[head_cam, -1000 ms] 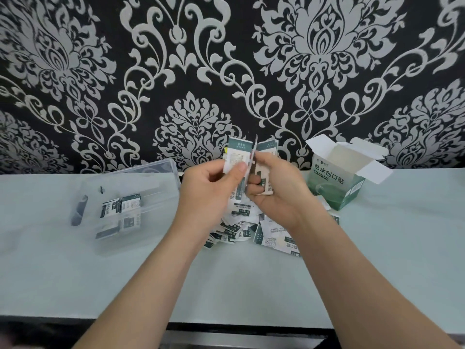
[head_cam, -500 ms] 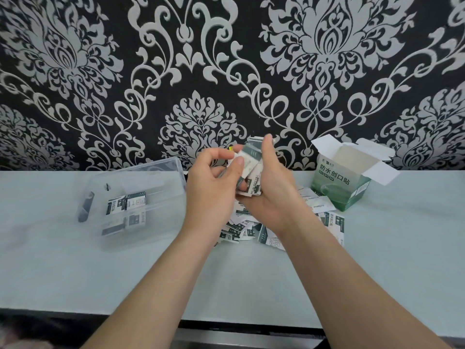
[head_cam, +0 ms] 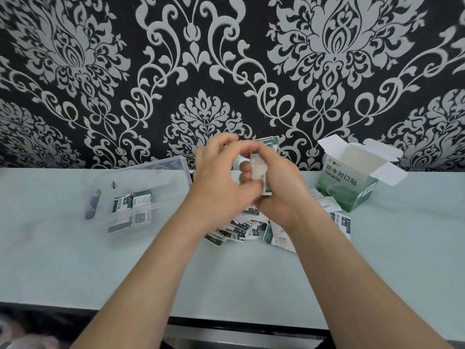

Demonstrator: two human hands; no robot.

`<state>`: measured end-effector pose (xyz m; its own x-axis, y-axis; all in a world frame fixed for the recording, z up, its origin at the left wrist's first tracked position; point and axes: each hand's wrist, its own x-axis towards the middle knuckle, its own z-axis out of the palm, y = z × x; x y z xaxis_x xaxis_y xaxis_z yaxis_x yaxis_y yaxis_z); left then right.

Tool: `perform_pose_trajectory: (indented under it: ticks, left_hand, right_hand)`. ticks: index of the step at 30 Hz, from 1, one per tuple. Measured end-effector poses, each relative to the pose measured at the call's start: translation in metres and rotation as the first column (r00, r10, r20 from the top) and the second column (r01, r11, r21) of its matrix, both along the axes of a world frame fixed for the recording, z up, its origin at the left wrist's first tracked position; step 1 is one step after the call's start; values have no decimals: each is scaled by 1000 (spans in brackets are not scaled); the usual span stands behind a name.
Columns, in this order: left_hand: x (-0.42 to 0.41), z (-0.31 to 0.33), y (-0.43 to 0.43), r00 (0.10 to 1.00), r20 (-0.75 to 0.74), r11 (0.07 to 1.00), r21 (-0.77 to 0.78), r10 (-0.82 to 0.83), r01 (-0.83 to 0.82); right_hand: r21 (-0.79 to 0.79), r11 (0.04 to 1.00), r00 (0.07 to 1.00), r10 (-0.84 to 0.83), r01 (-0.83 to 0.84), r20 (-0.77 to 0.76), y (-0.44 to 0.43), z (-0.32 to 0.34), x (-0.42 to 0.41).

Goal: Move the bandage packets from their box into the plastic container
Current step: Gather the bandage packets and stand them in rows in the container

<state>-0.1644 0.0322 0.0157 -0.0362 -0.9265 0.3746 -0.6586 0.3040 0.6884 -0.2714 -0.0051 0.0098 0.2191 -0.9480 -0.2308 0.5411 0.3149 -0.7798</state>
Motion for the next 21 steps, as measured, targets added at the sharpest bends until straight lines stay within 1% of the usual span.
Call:
perform_pose_trajectory:
  ticks: [1,2,4,5,7,8,11,13,15,16,18,20,21]
  left_hand:
    - [2,3,4,993,57,992,79,-105,101]
    - [3,5,7,973,143,977,139,-179,159]
    - [2,1,9,923,308,968,163,-232,190]
    - [1,-2,8,911,345,971,148,-226,185]
    - [4,-5,6,917,343,978,116,-203,173]
    - [6,-6,4,922,340,982,89,-188,167]
    - [15,-5,2,944,314,995,23,-100,98]
    - [17,-5,0,950,305,998,12,-69,69]
    - [16,-5,0,939,338,998,-1,-64,69]
    - [16,-3,0,935,345,997,14,-81,82]
    - [20,6,3,943,294,984,122,-158,128]
    - [29,16,6,950,206,956,226,-235,187]
    - [34,20,6,948,185,947,243,-259,211]
  right_hand:
    - [9,1000,1000,5,-5,-15,-1,0,-3]
    - [12,1000,999,19,-18,-42,-2,-1,-3]
    - [-13,997,987,68,-70,-145,-1,-3,-1]
    - [-35,994,971,91,-101,-223,-1,-4,1]
    - [-91,981,923,125,-169,-365,2,-6,3]
    - [-125,969,906,150,-215,-395,3,-6,3]
    - [-175,918,879,266,-357,-396,7,-4,0]
    - [-181,901,859,292,-395,-420,7,-4,0]
    - [-169,895,840,302,-412,-450,6,-4,-1]
    - [-158,894,831,307,-419,-464,5,-3,-3]
    - [-131,891,802,316,-434,-507,3,-2,-10]
    - [-99,854,733,373,-511,-568,1,-2,-18]
    - [-80,818,695,427,-569,-579,1,0,-21]
